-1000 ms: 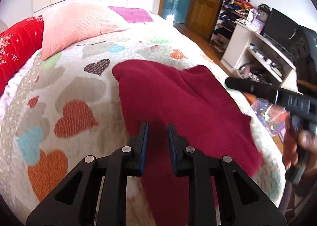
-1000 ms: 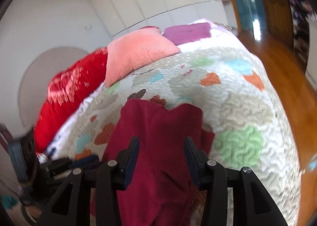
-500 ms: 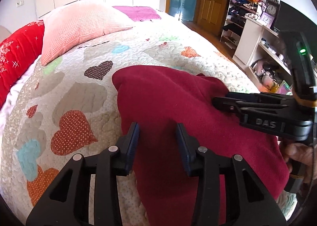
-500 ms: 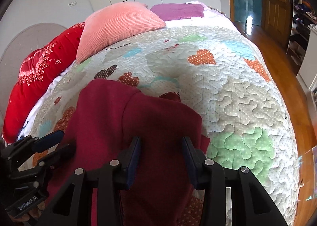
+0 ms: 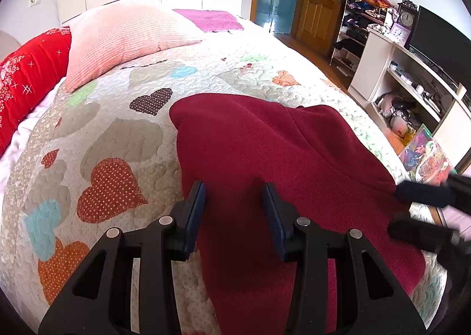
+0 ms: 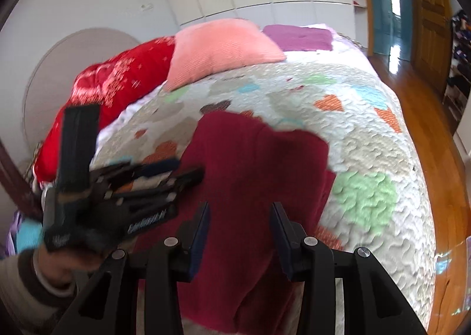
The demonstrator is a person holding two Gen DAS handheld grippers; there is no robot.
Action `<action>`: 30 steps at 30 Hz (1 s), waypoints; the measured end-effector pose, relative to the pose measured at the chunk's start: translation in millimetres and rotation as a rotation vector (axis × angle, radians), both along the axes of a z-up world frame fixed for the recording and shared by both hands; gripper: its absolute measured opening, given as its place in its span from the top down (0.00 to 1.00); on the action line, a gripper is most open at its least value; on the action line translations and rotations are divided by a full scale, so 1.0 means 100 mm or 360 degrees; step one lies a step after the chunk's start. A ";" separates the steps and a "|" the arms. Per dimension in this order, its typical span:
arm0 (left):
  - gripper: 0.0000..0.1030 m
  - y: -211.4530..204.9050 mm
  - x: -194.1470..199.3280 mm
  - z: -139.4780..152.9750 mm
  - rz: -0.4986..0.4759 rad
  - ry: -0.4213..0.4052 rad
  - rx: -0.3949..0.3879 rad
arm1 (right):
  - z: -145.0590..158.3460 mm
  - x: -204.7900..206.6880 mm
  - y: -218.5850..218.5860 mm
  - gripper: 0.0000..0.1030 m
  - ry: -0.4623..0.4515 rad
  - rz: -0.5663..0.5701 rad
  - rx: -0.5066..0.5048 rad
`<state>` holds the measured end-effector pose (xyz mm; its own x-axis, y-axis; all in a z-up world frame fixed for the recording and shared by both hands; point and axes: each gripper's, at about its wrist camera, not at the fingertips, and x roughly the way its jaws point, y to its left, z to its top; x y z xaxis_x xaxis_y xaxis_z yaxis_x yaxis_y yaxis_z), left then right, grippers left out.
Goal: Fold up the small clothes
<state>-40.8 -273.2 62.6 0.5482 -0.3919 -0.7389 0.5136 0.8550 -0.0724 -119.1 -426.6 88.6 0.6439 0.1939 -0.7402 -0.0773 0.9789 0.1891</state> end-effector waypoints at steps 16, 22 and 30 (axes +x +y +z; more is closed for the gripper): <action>0.47 0.25 -0.12 -0.01 0.0023 0.0124 -0.0152 | -0.43 -0.42 0.03 0.61 0.0158 -0.0002 -0.0011; 0.47 0.30 -0.21 0.04 0.0035 0.0148 -0.0178 | -0.20 -0.49 -0.22 0.61 0.0018 -0.0157 0.0139; 0.47 0.24 -0.29 0.05 0.0000 0.0159 -0.0180 | -0.15 -0.15 -0.09 0.60 -0.0009 -0.0201 -0.0102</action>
<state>-69.4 -248.7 67.7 0.4741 -0.4758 -0.7408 0.4992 0.8384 -0.2189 -134.3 -436.1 74.1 0.6643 0.0633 -0.7448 0.0467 0.9909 0.1259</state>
